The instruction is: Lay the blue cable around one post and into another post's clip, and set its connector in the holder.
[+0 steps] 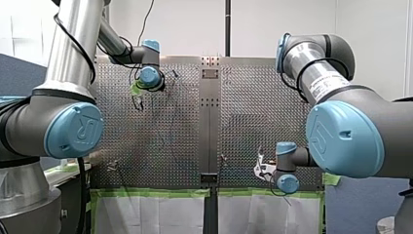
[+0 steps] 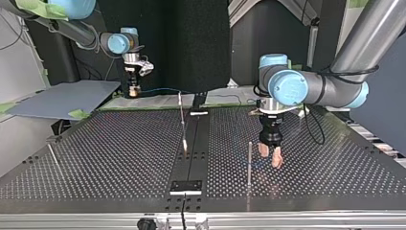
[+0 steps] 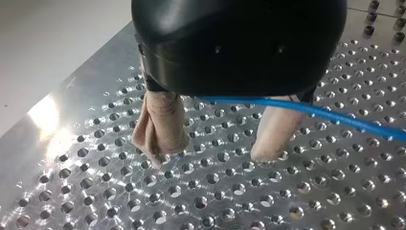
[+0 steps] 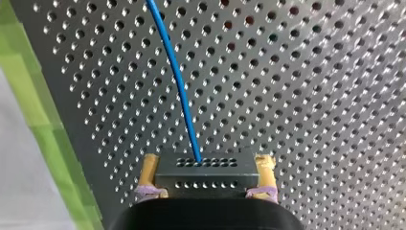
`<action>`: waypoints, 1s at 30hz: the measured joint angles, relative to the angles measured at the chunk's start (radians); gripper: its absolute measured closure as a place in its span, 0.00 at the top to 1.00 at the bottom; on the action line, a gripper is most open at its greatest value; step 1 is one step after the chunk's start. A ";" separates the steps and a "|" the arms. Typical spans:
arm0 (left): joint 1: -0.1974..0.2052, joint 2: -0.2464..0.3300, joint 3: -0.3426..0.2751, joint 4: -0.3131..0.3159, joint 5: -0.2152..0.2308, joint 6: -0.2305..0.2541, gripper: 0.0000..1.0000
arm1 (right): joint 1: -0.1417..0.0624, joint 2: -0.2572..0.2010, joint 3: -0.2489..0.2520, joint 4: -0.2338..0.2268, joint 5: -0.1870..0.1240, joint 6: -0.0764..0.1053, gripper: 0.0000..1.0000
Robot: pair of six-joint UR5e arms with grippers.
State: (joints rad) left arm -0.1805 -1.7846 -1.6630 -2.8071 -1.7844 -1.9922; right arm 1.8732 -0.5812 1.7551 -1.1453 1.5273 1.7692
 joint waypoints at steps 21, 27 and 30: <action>-0.004 0.000 0.000 -0.059 0.017 -0.053 1.00 | 0.004 -0.003 0.000 0.028 -0.065 -0.011 0.00; 0.001 0.001 0.000 -0.056 0.052 -0.122 1.00 | 0.006 -0.002 0.000 0.029 -0.064 -0.011 0.00; 0.003 0.001 -0.001 -0.055 0.055 -0.153 1.00 | 0.006 -0.001 0.000 0.029 -0.064 -0.011 0.00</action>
State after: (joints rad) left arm -0.1774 -1.7841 -1.6637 -2.8617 -1.7289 -2.1453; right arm 1.8788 -0.5826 1.7556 -1.1161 1.4633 1.7579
